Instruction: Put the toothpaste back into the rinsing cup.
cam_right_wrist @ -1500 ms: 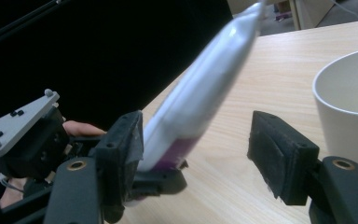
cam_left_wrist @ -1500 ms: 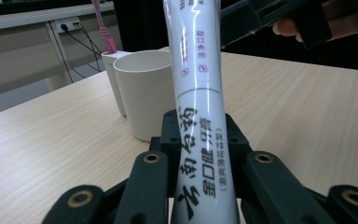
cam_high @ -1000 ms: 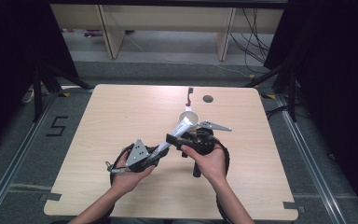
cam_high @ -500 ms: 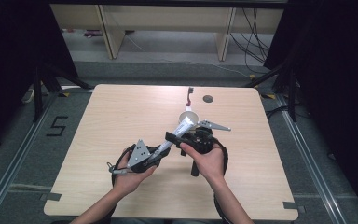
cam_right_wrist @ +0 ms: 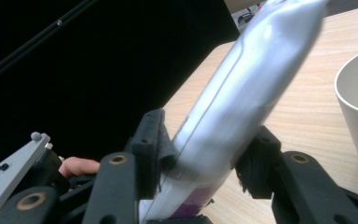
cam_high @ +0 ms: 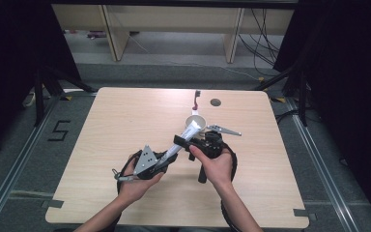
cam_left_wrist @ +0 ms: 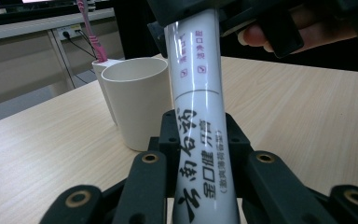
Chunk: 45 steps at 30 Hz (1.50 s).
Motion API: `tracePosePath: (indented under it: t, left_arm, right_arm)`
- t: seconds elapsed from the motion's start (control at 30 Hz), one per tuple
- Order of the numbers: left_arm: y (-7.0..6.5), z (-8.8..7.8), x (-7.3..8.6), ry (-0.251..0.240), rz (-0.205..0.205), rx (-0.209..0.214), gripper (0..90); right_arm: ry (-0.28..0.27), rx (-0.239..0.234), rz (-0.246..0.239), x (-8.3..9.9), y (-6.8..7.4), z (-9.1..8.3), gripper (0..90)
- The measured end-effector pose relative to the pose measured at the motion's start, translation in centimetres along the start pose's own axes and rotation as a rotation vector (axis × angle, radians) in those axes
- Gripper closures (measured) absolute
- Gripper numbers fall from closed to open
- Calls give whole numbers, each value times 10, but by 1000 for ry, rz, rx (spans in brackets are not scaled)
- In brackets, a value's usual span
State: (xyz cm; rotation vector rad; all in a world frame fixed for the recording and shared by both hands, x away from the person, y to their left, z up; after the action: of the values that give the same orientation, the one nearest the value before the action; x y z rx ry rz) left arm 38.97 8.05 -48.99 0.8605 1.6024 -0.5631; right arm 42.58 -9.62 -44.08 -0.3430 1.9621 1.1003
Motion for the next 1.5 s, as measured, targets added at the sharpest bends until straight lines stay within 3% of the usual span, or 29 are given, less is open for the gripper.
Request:
tracePosePath:
  t: [0.17,0.3,0.37,0.4,0.43,0.5,0.67,0.73,0.87,0.9,1.0,1.03,1.1,1.3,1.37,1.47,1.5]
  left_arm:
    - [-1,4,2,6,2,11,724]
    - [-4,8,5,26,12,27,664]
    - [-5,8,4,22,18,29,614]
    - [-4,8,3,15,22,32,614]
    - [-3,5,0,15,32,32,557]
    - [-1,1,-3,32,41,38,507]
    - [1,-9,-5,43,34,54,444]
    - [3,-15,-4,47,31,59,426]
    - [10,-26,3,55,10,43,408]
    - [14,-30,8,54,-10,39,392]
    - [17,-35,13,72,-26,26,379]
    - [19,-37,16,68,-38,22,379]
    - [24,-42,22,62,-66,8,371]
    - [30,-48,31,62,-89,-15,360]
    - [36,-52,37,48,-100,-44,356]
    - [41,-56,40,48,-104,-76,354]
    - [45,-57,44,24,-111,-97,354]
  right_arm:
    - [0,21,-11,0,3,-2,669]
    - [21,35,-127,1,12,-2,729]
    - [31,46,-131,2,14,-3,735]
    - [32,54,-163,2,14,-2,741]
    - [37,69,-195,1,14,-4,746]
    - [27,89,-213,0,15,-6,751]
    - [14,109,-264,-6,17,-12,754]
    - [7,145,-313,-11,15,-16,754]
    - [17,180,-321,-15,16,-22,755]
    - [5,189,-351,-17,15,-23,755]
    - [6,208,-363,-19,15,-26,755]
    - [-12,215,-386,-21,14,-26,755]
    - [1,226,-375,-23,13,-29,755]
    - [-7,243,-395,-27,12,-32,755]
    - [-19,261,-420,-30,10,-35,755]
    - [-8,265,-411,-31,10,-36,755]
    - [-16,265,-398,-31,11,-36,755]
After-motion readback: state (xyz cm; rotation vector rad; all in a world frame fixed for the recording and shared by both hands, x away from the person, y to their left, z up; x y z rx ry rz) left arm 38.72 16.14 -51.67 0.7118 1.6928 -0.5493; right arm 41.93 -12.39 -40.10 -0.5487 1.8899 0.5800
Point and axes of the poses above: each handheld gripper's, and its own axes: z roughly forward along the jaws, x roughly out of its underside, y roughly to its left, the point moved 3 cm from there along z, roughly forward along the jaws, and after that the axes turned 1 degree about x, right-handed, at the moved point
